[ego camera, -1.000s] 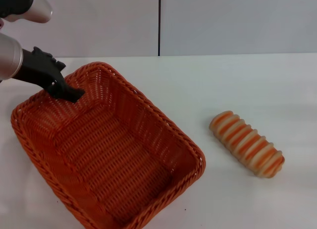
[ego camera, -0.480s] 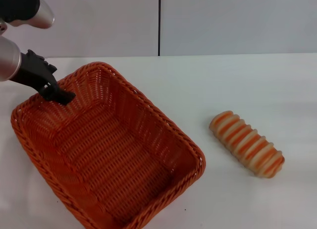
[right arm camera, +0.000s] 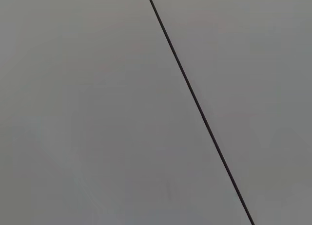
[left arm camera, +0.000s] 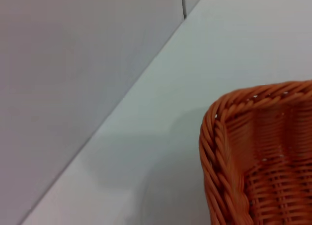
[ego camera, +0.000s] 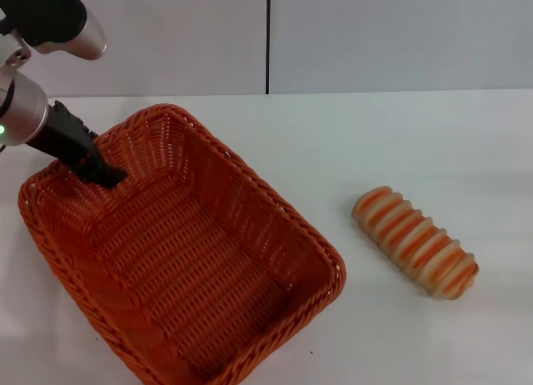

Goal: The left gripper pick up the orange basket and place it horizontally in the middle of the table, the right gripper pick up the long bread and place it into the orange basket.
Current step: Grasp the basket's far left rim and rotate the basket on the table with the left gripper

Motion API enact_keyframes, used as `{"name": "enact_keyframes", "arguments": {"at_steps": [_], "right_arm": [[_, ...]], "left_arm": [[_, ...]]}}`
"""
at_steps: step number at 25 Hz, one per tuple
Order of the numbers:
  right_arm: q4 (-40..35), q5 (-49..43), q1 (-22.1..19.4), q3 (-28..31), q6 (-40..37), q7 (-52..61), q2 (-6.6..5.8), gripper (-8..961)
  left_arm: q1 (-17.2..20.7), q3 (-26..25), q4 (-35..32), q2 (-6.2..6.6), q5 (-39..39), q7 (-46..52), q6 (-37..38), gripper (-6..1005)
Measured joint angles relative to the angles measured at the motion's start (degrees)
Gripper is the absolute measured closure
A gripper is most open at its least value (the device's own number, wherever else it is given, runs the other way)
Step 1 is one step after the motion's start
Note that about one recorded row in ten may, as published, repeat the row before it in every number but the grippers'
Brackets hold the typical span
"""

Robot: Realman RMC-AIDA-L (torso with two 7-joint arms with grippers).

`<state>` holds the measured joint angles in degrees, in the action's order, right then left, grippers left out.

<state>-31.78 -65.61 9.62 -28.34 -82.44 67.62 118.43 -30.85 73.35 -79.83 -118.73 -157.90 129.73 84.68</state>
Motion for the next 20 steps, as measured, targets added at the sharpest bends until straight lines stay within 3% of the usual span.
{"name": "enact_keyframes", "arguments": {"at_steps": [6, 8, 12, 20], "right_arm": [[0.6, 0.0, 0.4, 0.1, 0.8, -0.8, -0.04, 302], [0.7, -0.1, 0.4, 0.1, 1.0, -0.8, -0.03, 302], [0.7, 0.0, 0.6, 0.0, 1.1, -0.9, -0.04, 303], [0.7, 0.1, 2.0, 0.0, 2.9, -0.9, -0.67, 305]], "left_arm": [[-0.7, 1.0, 0.8, 0.01, -1.8, 0.0, 0.5, 357], [-0.5, 2.0, -0.4, 0.0, -1.9, 0.3, 0.8, 591], [-0.5, 2.5, -1.9, -0.01, -2.0, 2.7, 1.1, 642], [-2.0, 2.1, -5.5, -0.28, -0.8, 22.0, 2.5, 741]]}}
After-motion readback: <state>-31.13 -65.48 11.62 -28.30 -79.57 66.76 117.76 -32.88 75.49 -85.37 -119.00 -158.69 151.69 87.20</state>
